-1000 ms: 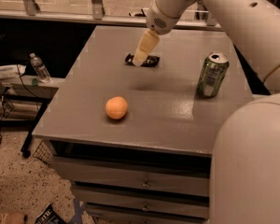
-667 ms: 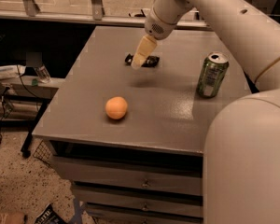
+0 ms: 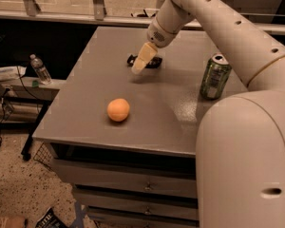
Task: Move rxbar chocolate near orange
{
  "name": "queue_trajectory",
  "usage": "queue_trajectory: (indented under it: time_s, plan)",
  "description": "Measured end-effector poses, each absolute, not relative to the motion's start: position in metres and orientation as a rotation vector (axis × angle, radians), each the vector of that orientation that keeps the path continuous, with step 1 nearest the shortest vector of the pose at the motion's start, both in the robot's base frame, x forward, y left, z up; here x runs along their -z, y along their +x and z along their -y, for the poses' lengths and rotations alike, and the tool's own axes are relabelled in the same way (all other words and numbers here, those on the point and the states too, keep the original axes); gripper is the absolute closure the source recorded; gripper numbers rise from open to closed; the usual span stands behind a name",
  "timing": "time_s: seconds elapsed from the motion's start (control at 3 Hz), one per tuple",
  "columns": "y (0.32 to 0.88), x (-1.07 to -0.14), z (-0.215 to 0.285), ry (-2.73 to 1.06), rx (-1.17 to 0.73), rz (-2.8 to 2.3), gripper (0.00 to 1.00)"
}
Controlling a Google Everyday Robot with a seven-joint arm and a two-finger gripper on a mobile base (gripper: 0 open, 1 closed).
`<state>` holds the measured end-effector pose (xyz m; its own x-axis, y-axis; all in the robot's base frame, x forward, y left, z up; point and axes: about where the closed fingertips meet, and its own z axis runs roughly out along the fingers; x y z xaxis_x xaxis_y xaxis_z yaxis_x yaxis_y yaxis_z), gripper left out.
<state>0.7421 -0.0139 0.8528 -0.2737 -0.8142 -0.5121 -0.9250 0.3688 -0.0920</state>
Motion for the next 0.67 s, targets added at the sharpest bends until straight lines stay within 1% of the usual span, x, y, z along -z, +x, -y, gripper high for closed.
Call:
queue_trajectory:
  time_s: [0.33,0.67]
  plan:
    - [0.747,-0.838,0.012,-1.477,-0.361,-2.186,0.00]
    - [0.746,-0.827,0.012,-1.462,-0.398,-2.211,0.25]
